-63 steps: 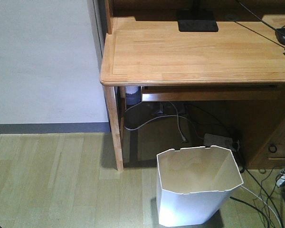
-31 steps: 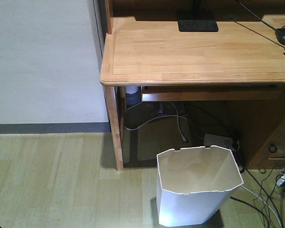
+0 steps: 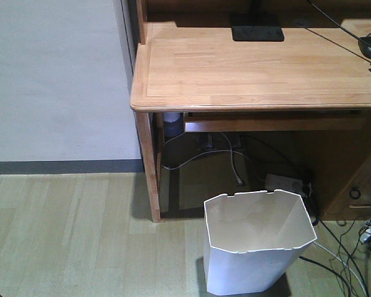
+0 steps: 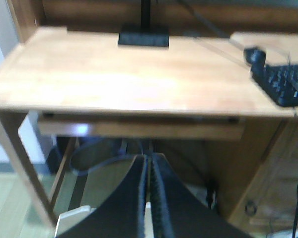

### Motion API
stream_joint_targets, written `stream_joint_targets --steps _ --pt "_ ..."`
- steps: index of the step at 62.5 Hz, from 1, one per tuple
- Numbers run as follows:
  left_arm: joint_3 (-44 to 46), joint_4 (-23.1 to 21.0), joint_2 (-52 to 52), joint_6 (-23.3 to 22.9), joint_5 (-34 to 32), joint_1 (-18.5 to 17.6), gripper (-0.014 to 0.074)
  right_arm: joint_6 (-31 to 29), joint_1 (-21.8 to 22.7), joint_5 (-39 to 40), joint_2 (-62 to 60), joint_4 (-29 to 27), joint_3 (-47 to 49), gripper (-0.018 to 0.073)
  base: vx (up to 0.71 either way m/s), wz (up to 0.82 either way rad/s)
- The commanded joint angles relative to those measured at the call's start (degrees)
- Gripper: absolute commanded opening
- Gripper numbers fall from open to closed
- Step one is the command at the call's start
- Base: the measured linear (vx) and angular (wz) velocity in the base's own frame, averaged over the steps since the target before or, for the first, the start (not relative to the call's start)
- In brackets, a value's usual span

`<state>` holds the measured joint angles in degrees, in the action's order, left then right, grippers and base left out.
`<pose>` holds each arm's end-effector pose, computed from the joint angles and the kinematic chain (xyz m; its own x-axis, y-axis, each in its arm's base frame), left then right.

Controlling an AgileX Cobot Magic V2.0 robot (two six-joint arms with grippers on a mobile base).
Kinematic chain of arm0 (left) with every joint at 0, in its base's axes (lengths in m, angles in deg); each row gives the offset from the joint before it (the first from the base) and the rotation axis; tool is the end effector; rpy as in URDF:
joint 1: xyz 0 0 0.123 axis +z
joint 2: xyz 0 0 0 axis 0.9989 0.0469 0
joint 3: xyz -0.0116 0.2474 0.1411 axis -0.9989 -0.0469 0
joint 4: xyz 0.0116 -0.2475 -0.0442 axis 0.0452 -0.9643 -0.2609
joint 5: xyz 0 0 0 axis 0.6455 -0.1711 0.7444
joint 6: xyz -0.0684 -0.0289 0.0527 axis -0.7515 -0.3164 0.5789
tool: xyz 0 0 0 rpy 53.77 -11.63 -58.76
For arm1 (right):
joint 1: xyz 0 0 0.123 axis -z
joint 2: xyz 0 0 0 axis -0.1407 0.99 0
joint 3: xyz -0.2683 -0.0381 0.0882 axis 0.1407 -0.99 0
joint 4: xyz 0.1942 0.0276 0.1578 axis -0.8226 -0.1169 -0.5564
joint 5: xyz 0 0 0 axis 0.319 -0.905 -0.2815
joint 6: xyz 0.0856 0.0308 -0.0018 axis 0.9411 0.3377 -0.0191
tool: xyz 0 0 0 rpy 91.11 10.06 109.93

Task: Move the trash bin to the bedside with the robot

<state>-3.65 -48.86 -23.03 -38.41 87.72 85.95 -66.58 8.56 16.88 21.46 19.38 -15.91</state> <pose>0.0563 -0.0011 0.1958 -0.0058 0.0277 -0.9996 0.0218 0.9994 0.0276 0.1153 -0.0006 0.2746 -0.3947 -0.0421 -0.9178 -0.0120 0.9991 -0.0406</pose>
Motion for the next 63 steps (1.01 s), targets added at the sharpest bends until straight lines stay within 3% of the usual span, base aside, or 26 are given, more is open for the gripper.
stream_joint_targets --steps 1,20,45,63 --pt "-0.68 -0.59 -0.42 -0.79 -4.25 -0.18 -0.0006 0.35 0.24 1.92 1.96 -0.79 2.0 -0.0008 0.0 0.0" --pt "-0.68 -0.59 -0.42 -0.79 -4.25 -0.18 -0.0006 0.27 0.24 0.03 4.83 0.42 2.0 0.0057 0.0 0.0" --pt "-0.68 -0.59 -0.42 -0.79 -4.25 -0.18 -0.0006 0.16 0.24 -1.22 6.85 -0.38 2.0 0.0479 0.0 0.0" --pt "-0.68 -0.59 -0.42 -0.79 -4.25 -0.18 -0.0006 2.06 0.24 -1.14 7.13 -1.93 3.2 0.0512 0.0 0.0"
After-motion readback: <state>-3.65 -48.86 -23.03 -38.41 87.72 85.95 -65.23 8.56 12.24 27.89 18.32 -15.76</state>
